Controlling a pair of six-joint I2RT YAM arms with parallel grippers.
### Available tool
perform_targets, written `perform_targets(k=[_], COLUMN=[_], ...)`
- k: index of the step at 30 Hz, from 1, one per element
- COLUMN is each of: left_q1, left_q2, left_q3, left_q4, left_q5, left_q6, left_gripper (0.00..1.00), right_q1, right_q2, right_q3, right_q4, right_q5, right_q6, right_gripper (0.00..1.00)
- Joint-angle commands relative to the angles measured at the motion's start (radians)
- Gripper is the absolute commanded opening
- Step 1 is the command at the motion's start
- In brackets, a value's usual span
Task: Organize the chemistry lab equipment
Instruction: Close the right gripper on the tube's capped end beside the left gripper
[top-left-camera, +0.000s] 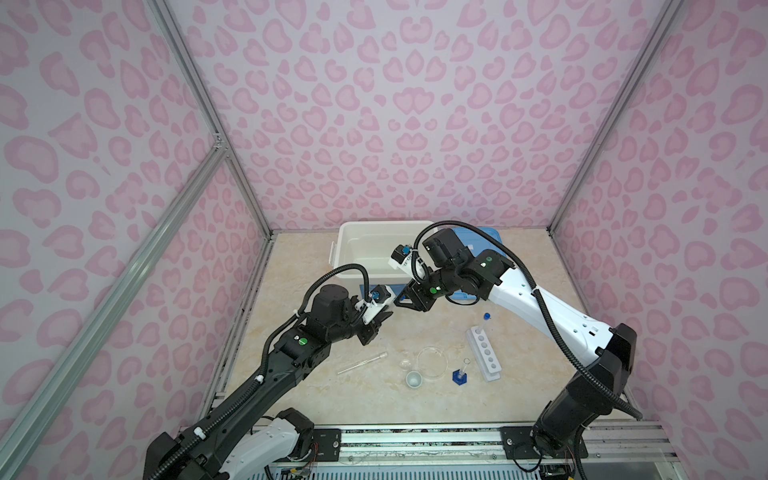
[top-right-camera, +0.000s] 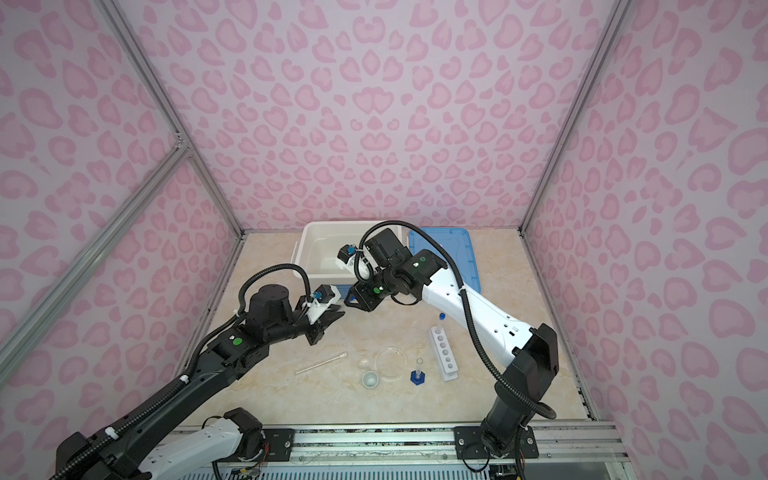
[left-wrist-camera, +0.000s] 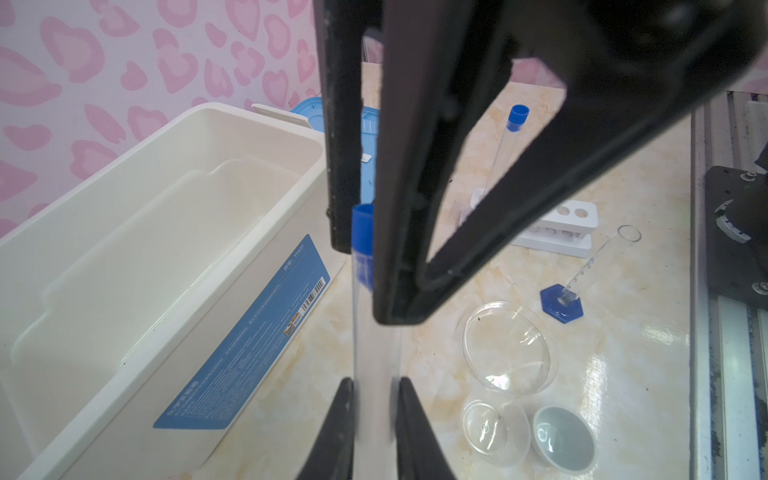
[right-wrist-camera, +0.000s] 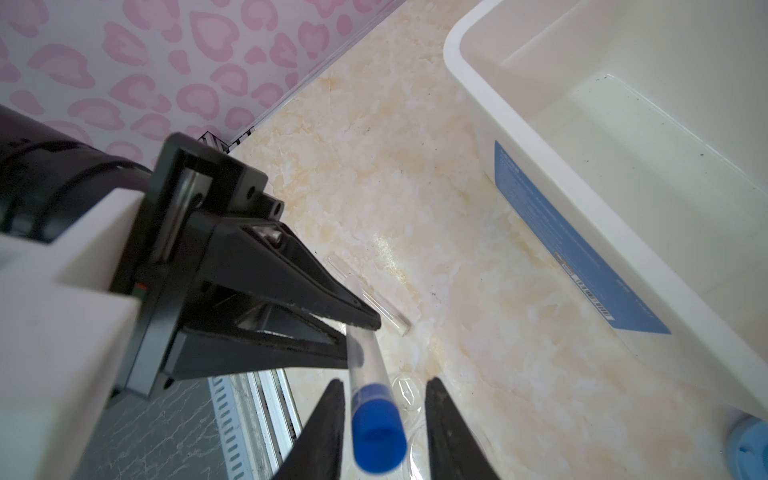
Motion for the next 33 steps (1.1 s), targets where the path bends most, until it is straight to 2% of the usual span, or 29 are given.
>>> perform_targets(k=[1, 25, 29, 33], left_q1=[0.002, 0.002, 0.002, 0.001], left_q2=[-0.006, -0.01, -0.011, -0.014], left_q3=[-0.002, -0.008, -0.008, -0.008], left_q4=[0.034, 0.039, 0.04, 0.041], left_q5=[0.009, 0.001, -0.003, -0.009], left_q6=[-0.003, -0.003, -0.003, -0.003], left_gripper=[0.19, 0.19, 0.24, 0.33], right_q1=[0.005, 0.013, 0.013, 0.013], right_q2=[0.01, 0.029, 0.032, 0.033], right_q3=[0.006, 0.005, 0.006, 0.01], right_q4=[0.003, 0.0, -0.006, -0.01], right_q5=[-0.015, -0.016, -0.002, 0.004], right_q6=[-0.007, -0.004, -0.005, -0.004], right_gripper=[0.31, 0.15, 0.14, 0.13])
